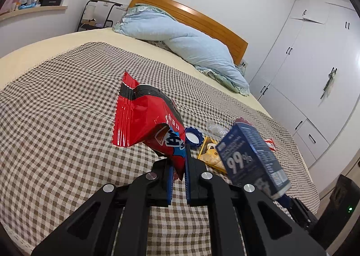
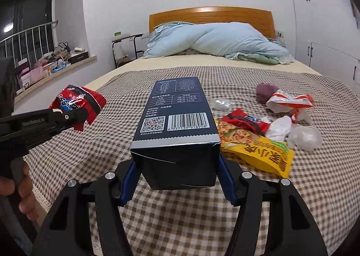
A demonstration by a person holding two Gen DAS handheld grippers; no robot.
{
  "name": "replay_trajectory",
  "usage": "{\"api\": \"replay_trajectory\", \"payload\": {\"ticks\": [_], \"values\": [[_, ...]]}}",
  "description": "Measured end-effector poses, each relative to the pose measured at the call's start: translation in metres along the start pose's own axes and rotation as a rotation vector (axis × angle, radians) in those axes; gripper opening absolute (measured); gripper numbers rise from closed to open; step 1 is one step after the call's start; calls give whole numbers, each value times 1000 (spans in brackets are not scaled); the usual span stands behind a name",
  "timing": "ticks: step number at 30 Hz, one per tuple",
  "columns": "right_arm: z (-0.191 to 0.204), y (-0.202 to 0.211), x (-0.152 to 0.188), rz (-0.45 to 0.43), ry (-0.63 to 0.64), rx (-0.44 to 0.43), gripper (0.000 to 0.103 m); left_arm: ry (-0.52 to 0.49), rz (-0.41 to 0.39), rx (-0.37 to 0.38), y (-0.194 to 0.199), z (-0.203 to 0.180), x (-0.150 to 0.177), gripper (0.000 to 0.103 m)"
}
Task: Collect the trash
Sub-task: 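Carry the chip bag with the left tool while the right tool carries the carton to the wastebasket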
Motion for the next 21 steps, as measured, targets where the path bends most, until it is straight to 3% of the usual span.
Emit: {"api": "replay_trajectory", "payload": {"ticks": [14,21], "values": [[-25,48,2,-28,-12,48,60,-36,-16,30,11,-10,9,5],[-34,67,11,-25,-31,68,60,-78,-3,61,11,-28,29,5]]}}
Point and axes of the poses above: each gripper's, at about its wrist camera, not at the fingertips, and y roughly against the way its jaws point, z to its left, x to its underside, the point moved 9 cm from there along -y, roughly the way its jaws point, and after that the axes turned 11 degrees about y, right-handed, at the moved point
